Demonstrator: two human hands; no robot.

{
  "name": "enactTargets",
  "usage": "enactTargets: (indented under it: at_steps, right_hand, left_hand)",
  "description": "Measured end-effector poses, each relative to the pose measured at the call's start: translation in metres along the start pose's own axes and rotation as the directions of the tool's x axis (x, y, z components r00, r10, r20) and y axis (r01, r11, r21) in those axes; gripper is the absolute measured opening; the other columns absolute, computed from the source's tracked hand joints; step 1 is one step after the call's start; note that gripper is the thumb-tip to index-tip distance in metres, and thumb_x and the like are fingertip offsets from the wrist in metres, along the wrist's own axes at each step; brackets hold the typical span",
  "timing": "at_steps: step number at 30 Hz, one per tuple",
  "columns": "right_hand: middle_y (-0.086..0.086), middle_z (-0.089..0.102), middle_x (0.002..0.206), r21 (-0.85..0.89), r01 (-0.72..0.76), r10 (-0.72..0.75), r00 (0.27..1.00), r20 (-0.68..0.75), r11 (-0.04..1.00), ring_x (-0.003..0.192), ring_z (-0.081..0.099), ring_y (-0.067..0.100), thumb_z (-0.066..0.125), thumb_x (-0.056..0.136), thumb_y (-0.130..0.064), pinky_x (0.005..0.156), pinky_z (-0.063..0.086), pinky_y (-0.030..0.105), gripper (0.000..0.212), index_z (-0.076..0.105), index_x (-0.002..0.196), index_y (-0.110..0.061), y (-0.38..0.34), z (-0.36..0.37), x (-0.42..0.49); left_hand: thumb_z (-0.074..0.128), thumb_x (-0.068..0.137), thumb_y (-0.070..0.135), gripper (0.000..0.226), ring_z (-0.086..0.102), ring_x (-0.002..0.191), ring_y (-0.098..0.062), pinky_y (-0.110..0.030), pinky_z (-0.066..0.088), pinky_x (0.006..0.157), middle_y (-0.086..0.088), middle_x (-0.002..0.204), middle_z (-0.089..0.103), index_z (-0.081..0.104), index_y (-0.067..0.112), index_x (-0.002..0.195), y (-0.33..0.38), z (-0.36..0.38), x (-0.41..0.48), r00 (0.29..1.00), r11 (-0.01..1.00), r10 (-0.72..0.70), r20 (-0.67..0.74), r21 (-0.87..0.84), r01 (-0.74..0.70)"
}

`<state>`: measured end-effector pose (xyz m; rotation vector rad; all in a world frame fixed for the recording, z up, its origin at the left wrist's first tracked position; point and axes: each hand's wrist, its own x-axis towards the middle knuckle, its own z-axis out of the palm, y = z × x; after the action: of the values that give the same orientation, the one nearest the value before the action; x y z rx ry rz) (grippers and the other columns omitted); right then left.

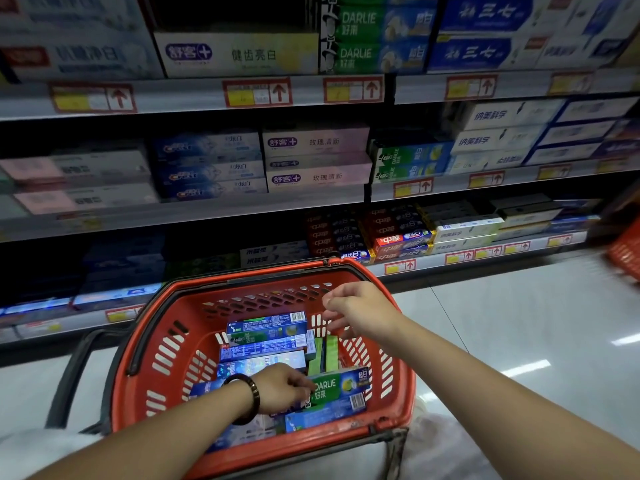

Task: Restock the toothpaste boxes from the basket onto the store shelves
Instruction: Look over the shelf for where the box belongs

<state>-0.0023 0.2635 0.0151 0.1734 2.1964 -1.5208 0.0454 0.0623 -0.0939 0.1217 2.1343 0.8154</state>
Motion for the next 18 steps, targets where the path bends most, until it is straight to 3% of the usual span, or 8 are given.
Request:
enactTargets:
  at_steps: [4,7,11,15,18]
  right_hand:
    - [0.005,0.079,0.103,-0.006,-0.012,0.012,1.000,0.008,1.000,0.092,0.079,0.021,0.063,0.105,-0.024,0.083,0.064,0.041,0.012,0.071,0.110,-0.017,0.001,-0.002,0.001]
    - [0.005,0.079,0.103,-0.009,-0.017,0.017,1.000,0.008,1.000,0.091,0.079,0.021,0.063,0.105,-0.024,0.085,0.064,0.043,0.013,0.072,0.110,-0.016,0.000,-0.003,0.002]
    - [0.006,0.078,0.104,-0.013,-0.020,0.020,1.000,0.018,1.000,0.095,0.078,0.024,0.063,0.105,-0.024,0.086,0.064,0.044,0.013,0.071,0.111,-0.016,-0.002,-0.003,0.001]
    - [0.006,0.078,0.105,-0.015,-0.022,0.022,1.000,0.020,1.000,0.095,0.079,0.026,0.063,0.105,-0.024,0.085,0.064,0.045,0.014,0.071,0.111,-0.014,-0.002,-0.004,0.002]
    - [0.004,0.078,0.104,-0.029,-0.020,0.020,1.000,0.017,0.999,0.091,0.079,0.022,0.062,0.105,-0.025,0.083,0.065,0.042,0.014,0.070,0.113,-0.016,-0.002,-0.005,0.004]
  left_hand:
    - [0.075,0.093,0.035,0.009,0.071,0.095,-0.002,-0.022,0.057,0.087,0.016,0.105,0.077,0.081,0.038,0.099,-0.003,0.002,0.000,0.985,0.999,0.006,-0.172,-0.039,-0.013]
    - [0.084,0.085,0.029,0.008,0.071,0.080,0.001,-0.013,0.054,0.072,0.016,0.088,0.079,0.083,0.037,0.085,-0.005,0.000,-0.004,0.957,0.999,-0.007,-0.290,-0.043,-0.006]
    - [0.084,0.083,0.014,0.020,0.073,0.074,-0.003,-0.024,0.061,0.075,0.015,0.076,0.078,0.084,0.033,0.077,-0.011,-0.008,-0.007,0.939,0.998,-0.044,-0.341,-0.065,0.023]
    - [0.074,0.086,-0.001,0.028,0.074,0.068,-0.012,-0.029,0.061,0.059,0.003,0.075,0.078,0.079,0.023,0.072,-0.013,-0.014,-0.010,0.919,0.990,-0.091,-0.383,-0.139,0.040]
    - [0.078,0.085,0.000,0.019,0.074,0.067,-0.023,-0.036,0.062,0.055,-0.008,0.080,0.073,0.069,0.015,0.078,-0.013,-0.021,-0.015,0.883,0.966,-0.146,-0.445,-0.257,0.030]
